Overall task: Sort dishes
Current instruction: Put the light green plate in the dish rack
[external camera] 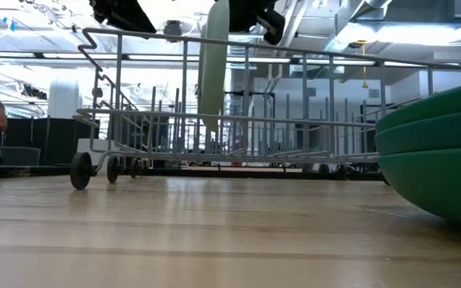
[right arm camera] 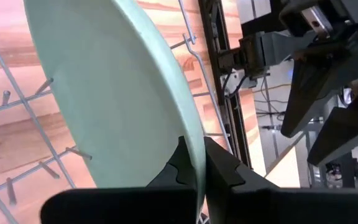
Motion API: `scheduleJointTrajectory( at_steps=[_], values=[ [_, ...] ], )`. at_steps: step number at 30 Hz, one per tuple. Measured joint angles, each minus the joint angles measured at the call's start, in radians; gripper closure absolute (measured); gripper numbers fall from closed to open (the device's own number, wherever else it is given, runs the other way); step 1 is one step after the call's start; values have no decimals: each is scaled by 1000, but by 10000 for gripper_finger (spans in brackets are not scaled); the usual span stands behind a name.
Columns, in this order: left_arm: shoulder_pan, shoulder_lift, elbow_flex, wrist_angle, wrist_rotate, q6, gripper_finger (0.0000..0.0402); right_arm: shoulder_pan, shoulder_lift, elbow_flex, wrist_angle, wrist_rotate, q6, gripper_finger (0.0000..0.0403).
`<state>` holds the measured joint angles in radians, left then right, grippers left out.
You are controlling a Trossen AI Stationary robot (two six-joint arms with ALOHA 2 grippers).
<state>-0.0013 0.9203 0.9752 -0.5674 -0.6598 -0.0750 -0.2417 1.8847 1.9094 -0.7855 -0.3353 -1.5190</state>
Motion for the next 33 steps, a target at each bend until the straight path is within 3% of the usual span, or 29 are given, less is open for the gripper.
scheduleJointTrajectory(
  at_steps=[24, 33],
  values=[
    [0, 0, 0, -3, 0, 7, 203, -1, -1, 54, -94, 39, 22, 396],
    [0, 0, 0, -10, 0, 18, 203, 24, -17, 54, -102, 40, -42, 396]
  ],
)
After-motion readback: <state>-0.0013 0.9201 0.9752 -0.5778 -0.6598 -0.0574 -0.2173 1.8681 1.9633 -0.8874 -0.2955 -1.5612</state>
